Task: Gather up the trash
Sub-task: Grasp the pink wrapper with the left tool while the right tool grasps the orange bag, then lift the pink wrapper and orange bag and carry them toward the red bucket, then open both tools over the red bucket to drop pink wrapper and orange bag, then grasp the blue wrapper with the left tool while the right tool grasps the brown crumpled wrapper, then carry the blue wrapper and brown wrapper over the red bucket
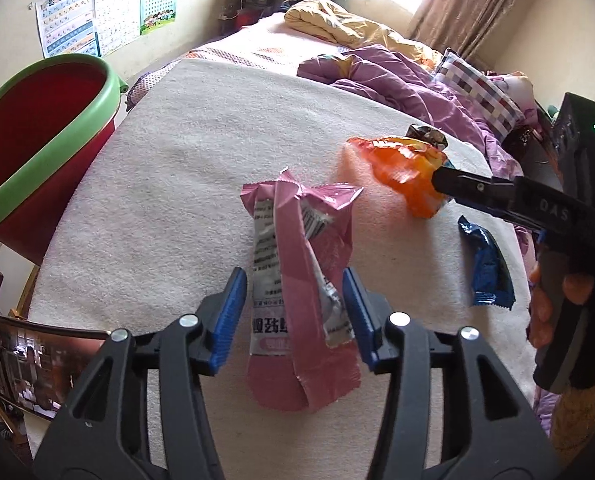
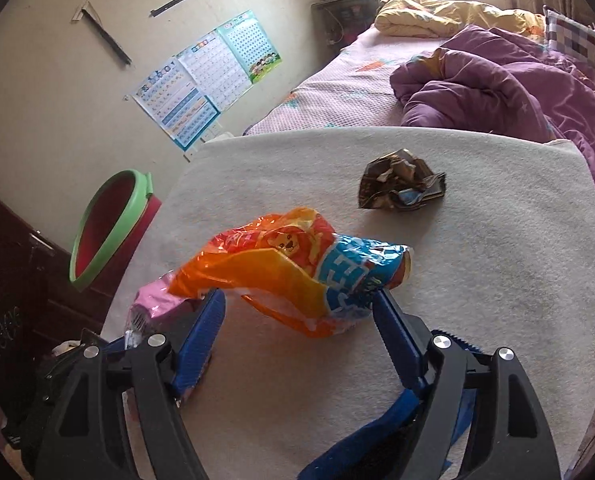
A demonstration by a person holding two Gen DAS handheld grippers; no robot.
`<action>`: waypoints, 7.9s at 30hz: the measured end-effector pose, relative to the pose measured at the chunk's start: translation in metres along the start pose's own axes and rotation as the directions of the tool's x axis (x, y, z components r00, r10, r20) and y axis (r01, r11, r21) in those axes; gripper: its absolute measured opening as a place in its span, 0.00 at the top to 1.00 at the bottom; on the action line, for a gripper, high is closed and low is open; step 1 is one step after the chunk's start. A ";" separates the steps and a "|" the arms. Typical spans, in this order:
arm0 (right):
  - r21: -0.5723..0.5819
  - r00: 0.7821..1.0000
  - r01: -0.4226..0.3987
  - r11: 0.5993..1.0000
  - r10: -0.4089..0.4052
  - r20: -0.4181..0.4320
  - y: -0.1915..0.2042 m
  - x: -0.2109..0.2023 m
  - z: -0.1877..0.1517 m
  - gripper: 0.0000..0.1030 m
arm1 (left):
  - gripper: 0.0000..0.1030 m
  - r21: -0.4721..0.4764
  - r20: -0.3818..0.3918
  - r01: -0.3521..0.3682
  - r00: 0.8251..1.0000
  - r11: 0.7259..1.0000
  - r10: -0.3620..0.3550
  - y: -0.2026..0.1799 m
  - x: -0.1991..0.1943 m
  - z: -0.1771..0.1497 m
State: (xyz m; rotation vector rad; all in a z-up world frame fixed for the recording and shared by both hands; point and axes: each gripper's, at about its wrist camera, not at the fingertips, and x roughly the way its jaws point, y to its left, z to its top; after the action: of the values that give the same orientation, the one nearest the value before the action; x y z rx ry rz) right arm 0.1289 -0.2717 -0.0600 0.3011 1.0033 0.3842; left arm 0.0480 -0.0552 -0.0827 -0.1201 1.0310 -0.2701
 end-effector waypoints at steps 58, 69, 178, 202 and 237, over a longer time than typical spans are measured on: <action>-0.037 0.964 -0.028 0.999 0.036 0.263 0.051 -0.023 0.036 0.54 | 0.67 -0.099 0.206 -0.154 0.963 0.983 0.171 0.056 -0.058 0.021; -0.109 0.964 -0.080 0.991 0.105 0.245 0.089 -0.010 0.041 0.54 | 0.67 -0.230 0.259 -0.220 0.925 0.948 0.278 0.104 -0.089 0.030; -0.088 0.967 0.256 0.963 -0.254 0.030 -0.056 0.049 0.044 0.68 | 0.73 0.240 -0.101 0.162 0.985 0.957 -0.141 -0.034 0.008 -0.015; -0.008 0.963 0.226 0.974 -0.222 0.150 -0.037 0.029 0.059 0.43 | 0.47 0.074 -0.096 0.154 0.984 0.985 -0.147 -0.021 0.027 0.002; -0.215 0.987 0.029 0.976 0.006 0.159 0.090 0.016 0.012 0.56 | 0.75 -0.011 0.194 -0.065 0.979 0.998 0.066 0.024 -0.047 0.020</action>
State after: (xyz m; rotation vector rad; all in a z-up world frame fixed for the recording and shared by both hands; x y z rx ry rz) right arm 0.1316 -0.1853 -0.0282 0.1264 0.7990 0.4479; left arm 0.0467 -0.0201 -0.0389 -0.1137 0.8399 -0.1920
